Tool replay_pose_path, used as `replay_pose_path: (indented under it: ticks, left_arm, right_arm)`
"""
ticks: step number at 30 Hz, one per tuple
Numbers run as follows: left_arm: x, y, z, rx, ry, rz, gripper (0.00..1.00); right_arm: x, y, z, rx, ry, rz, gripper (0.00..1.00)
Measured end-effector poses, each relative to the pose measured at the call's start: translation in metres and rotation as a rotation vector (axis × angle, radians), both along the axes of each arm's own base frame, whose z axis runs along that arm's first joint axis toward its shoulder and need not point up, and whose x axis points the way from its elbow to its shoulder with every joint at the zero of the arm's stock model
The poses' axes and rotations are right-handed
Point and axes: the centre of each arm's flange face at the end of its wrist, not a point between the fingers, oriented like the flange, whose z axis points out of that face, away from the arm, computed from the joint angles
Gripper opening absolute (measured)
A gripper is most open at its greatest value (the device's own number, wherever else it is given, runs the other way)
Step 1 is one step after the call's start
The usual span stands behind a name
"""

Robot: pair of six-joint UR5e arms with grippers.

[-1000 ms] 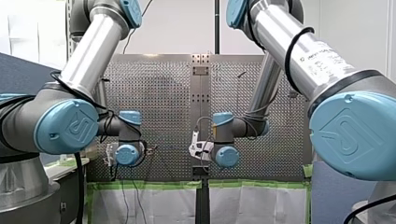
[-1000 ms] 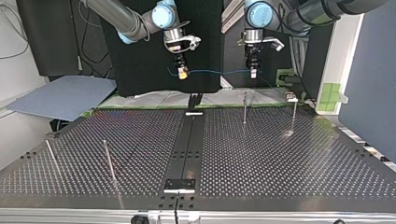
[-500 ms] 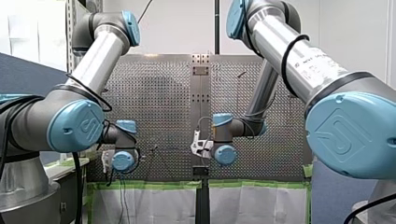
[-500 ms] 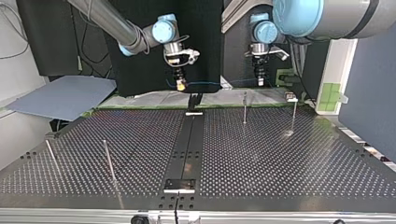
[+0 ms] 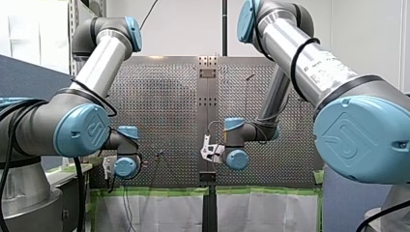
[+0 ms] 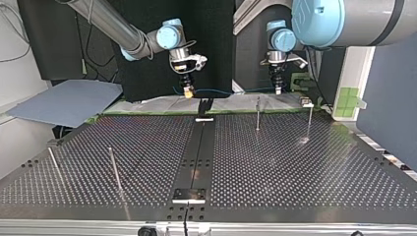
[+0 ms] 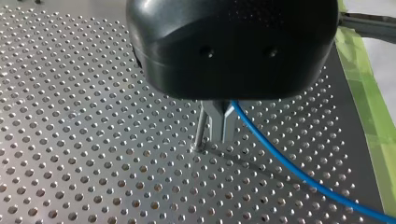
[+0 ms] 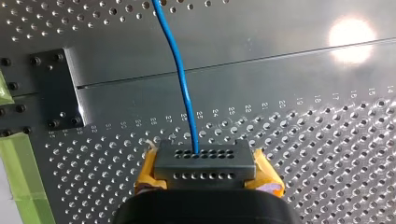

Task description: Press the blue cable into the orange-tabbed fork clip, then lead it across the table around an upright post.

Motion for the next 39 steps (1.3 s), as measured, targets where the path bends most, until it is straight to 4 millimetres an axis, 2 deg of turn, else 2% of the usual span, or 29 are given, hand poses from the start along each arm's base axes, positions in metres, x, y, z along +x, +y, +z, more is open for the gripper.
replay_pose_path:
  ticks: [7, 15, 23, 32, 39]
  left_arm:
    - [0.008, -0.008, 0.001, -0.005, -0.002, -0.056, 0.0]
    - [0.015, -0.012, 0.002, -0.007, -0.01, -0.082, 0.0]
    - [0.019, -0.014, 0.003, -0.009, -0.018, -0.095, 0.0]
    - [0.018, -0.017, 0.002, -0.01, -0.014, -0.106, 0.0]
    - [0.026, -0.018, -0.011, -0.009, -0.003, -0.1, 0.0]
  right_arm:
    - [-0.004, -0.005, -0.006, 0.009, 0.006, 0.011, 0.0]
    - [-0.004, -0.01, -0.037, 0.047, 0.039, 0.01, 0.0]
    - [-0.005, -0.014, -0.043, 0.047, 0.044, 0.005, 0.0]
    - [-0.012, -0.011, -0.08, 0.088, 0.085, 0.002, 0.0]
    - [-0.014, -0.012, -0.09, 0.088, 0.087, -0.002, 0.0]
